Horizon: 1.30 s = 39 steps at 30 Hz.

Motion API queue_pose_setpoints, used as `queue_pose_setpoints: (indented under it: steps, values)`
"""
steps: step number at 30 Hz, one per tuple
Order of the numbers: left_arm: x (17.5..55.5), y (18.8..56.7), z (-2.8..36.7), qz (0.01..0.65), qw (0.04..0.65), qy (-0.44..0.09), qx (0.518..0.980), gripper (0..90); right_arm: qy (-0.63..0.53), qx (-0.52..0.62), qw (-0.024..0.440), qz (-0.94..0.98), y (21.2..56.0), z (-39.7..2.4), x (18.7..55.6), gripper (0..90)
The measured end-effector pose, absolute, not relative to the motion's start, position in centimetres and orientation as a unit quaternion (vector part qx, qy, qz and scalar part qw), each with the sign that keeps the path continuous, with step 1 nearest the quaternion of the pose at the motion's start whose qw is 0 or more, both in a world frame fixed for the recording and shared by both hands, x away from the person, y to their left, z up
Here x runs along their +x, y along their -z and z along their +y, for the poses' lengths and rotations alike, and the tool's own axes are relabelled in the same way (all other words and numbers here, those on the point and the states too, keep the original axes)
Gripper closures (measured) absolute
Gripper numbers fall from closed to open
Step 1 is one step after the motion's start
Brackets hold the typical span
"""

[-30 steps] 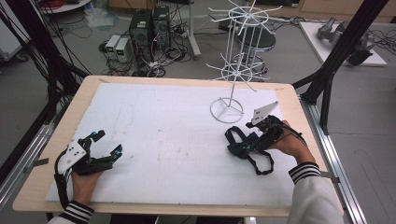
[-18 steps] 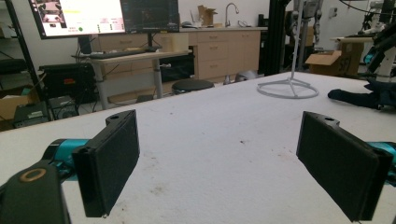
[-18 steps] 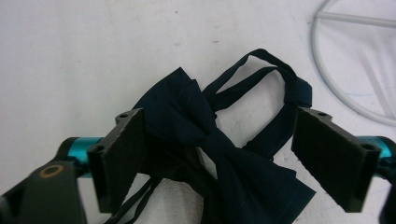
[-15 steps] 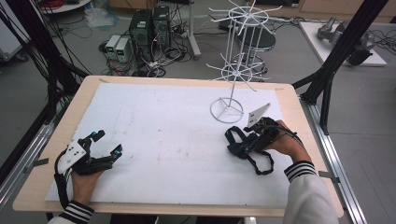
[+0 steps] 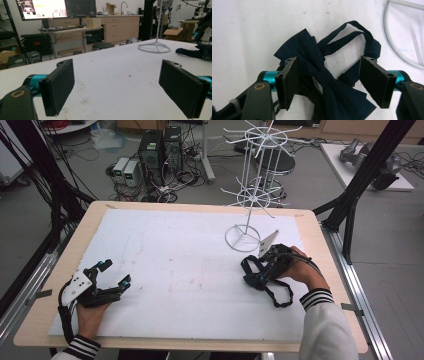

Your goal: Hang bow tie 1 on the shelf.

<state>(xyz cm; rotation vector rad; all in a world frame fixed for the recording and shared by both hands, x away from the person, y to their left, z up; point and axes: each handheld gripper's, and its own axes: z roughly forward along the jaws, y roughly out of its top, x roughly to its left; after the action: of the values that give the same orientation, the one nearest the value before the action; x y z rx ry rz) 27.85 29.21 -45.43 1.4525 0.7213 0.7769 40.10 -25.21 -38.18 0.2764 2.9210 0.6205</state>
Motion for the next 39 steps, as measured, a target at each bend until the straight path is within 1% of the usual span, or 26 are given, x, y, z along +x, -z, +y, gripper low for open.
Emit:
queue_pose_setpoints:
  steps: [8,18,26,39]
  values:
    - [27.9,45.4,29.2,0.313,0.622,-0.338,0.633,13.7,-0.191,0.088,0.065,0.975,38.5,-25.0,40.0,33.8]
    - [27.9,45.4,29.2,0.314,0.622,-0.338,0.632,13.7,-0.164,0.077,0.06,0.982,39.0,-25.0,40.1,41.9]
    - [27.9,45.4,29.2,0.313,0.622,-0.338,0.632,13.7,-0.153,0.07,0.055,0.984,39.3,-24.8,40.2,50.1]
    - [27.9,45.4,29.2,0.313,0.622,-0.338,0.633,13.7,-0.145,0.067,0.055,0.986,39.6,-24.7,40.3,52.7]
